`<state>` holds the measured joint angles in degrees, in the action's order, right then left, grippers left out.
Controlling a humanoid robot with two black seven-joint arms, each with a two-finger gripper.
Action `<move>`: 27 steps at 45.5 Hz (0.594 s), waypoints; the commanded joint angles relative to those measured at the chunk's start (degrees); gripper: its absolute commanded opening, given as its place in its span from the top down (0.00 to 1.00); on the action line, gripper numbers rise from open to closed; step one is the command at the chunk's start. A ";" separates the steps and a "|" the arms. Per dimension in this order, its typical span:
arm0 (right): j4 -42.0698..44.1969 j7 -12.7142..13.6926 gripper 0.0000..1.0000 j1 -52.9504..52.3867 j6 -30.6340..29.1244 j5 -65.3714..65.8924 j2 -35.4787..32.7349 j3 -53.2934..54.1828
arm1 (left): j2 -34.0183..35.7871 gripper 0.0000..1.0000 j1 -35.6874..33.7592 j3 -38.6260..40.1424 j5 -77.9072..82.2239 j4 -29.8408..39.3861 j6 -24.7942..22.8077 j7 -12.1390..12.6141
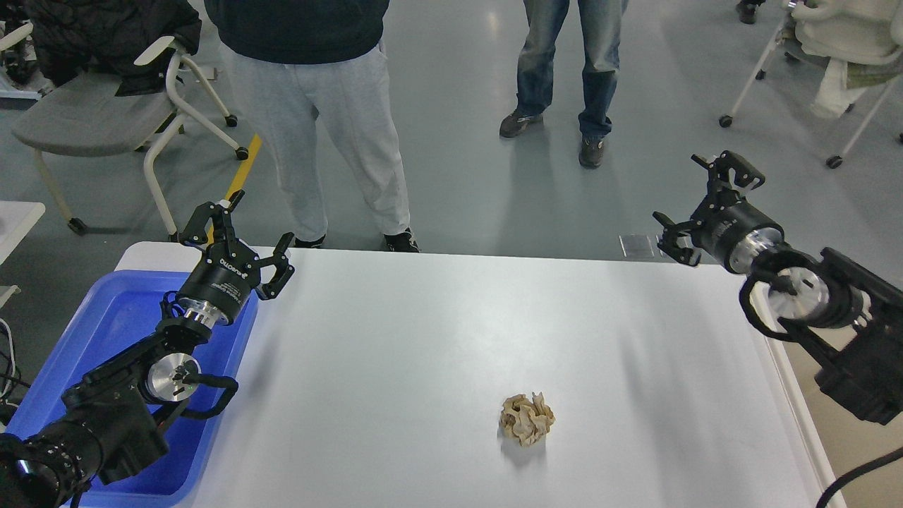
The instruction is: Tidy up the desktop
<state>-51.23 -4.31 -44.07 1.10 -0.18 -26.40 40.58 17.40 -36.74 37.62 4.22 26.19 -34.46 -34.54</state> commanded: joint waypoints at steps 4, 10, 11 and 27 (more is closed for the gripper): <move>-2.64 -0.09 0.00 0.12 -0.49 -0.26 10.57 5.39 | 0.00 0.00 0.00 0.00 0.00 0.00 0.00 0.00; -2.38 -0.26 0.00 0.65 -1.80 -0.26 13.83 5.21 | 0.00 0.00 0.00 0.00 0.00 0.00 0.00 0.00; -2.21 -0.35 0.00 1.00 -2.68 -0.26 14.27 5.21 | 0.00 0.00 0.00 0.00 0.00 0.00 0.00 0.00; 2.10 -2.29 0.00 5.66 -11.91 -0.26 17.61 7.85 | 0.00 0.00 0.00 0.00 0.00 0.00 0.00 0.00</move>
<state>-52.17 -5.64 -40.85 -5.63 -0.37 -11.74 46.39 17.40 -36.74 37.62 4.22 26.19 -34.45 -34.54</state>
